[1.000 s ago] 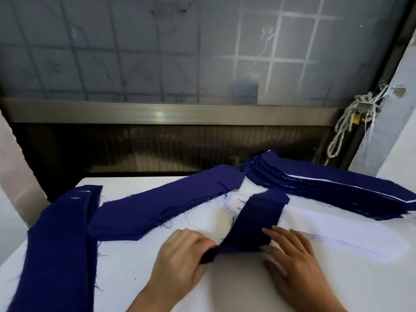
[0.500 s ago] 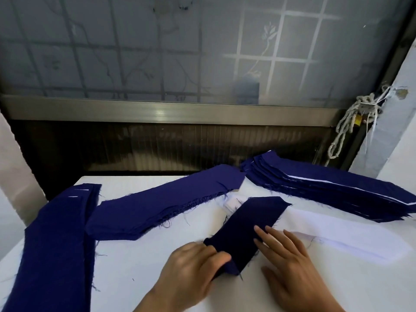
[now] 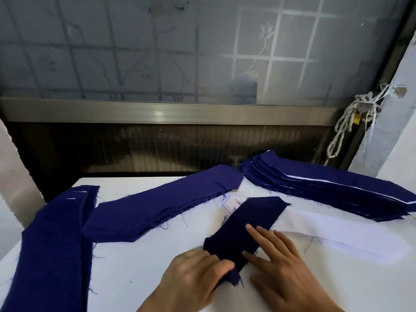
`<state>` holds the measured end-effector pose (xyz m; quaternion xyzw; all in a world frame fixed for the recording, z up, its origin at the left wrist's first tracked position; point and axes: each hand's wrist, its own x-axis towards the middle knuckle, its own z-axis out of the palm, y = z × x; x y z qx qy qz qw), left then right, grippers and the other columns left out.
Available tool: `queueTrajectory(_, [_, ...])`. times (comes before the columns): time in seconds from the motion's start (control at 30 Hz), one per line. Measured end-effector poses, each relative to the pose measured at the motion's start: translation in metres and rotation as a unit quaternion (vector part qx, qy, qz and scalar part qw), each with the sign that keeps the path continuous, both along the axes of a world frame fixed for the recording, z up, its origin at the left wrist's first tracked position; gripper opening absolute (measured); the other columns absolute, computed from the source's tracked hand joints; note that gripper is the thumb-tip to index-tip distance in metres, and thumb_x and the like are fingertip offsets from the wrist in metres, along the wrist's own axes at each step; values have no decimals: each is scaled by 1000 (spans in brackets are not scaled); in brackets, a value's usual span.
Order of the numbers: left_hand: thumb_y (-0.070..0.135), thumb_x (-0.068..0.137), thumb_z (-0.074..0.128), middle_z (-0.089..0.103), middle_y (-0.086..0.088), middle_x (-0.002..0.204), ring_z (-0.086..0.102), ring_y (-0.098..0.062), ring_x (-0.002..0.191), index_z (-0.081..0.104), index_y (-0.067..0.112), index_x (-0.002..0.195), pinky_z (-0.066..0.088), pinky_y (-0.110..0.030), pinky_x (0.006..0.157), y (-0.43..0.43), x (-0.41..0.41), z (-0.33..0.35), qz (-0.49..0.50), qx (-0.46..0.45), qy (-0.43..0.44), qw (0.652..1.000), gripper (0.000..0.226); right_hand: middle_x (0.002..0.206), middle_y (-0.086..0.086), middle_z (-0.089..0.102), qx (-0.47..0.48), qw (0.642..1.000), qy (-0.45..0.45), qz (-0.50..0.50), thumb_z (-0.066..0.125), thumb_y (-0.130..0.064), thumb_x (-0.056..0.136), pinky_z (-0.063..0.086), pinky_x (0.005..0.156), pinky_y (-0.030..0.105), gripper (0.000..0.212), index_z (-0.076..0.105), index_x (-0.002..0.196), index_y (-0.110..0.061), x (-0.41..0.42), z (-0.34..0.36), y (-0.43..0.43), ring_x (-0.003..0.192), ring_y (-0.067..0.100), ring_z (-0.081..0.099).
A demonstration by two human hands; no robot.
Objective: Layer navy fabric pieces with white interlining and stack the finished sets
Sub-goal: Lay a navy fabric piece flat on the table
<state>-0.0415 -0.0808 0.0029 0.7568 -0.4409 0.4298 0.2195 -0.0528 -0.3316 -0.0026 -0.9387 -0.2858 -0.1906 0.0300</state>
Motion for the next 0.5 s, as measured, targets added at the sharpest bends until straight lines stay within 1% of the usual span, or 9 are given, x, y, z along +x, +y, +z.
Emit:
queueTrajectory(0.07, [20,98,45,65,5,69,56,-11,59,61,22,104,49,-20,59,-2,0,-3,-3,-24,20,1000,17,156,-3,33,9,1000,12,-2,54,-47,87,30,107,37,33,68,116,-39,-2,4,1,141,17,36])
queueTrajectory(0.13, [26,97,52,69,10,71,57,-3,57,67,28,98,47,-11,56,-1,2,-1,23,-144,91,985,16,152,-5,39,47,999,22,-4,57,-43,86,33,105,33,23,73,101,-39,-6,9,1,137,15,42])
queueTrajectory(0.2, [26,92,64,67,11,63,58,-1,45,64,35,89,42,-6,48,2,8,1,90,-318,190,925,10,148,-5,45,76,997,8,16,57,-41,86,38,101,31,18,74,85,-36,-11,11,4,132,14,48])
queueTrajectory(0.23, [24,91,70,65,10,58,58,-2,42,61,36,84,40,-6,44,5,13,-2,112,-379,234,888,17,145,-4,48,79,996,4,36,54,-42,89,41,99,31,22,74,82,-36,-13,10,8,129,14,50])
queueTrajectory(0.27, [20,90,73,64,8,54,59,-6,41,58,35,80,41,-9,42,8,17,-7,126,-408,269,863,23,142,-4,52,68,997,-3,42,45,-44,93,45,96,31,32,75,84,-37,-15,9,14,126,14,53])
queueTrajectory(0.3, [18,89,74,63,7,52,59,-8,40,56,34,78,42,-12,40,12,22,-11,134,-405,283,859,26,138,-5,56,48,998,-22,31,32,-48,97,50,93,30,46,76,91,-40,-17,7,22,124,12,56])
queueTrajectory(0.37, [22,90,73,64,15,59,58,-4,44,55,35,80,41,-11,43,17,26,-11,136,-348,250,893,24,136,-11,56,36,999,-5,-20,11,-54,99,53,91,26,62,70,113,-41,-18,8,45,125,7,54])
queueTrajectory(0.43, [28,92,66,61,27,69,54,2,51,56,34,90,37,-6,50,18,25,-8,123,-254,176,943,11,148,-15,43,94,995,5,-10,38,-48,95,40,102,23,42,56,132,-39,-16,9,61,137,-1,36])
queueTrajectory(0.5, [28,96,59,61,20,75,51,-3,56,57,26,97,39,-10,53,19,25,-10,105,-185,103,972,2,150,-10,40,102,995,-21,-10,64,-43,72,28,107,28,52,51,122,-45,-10,10,66,139,7,35])
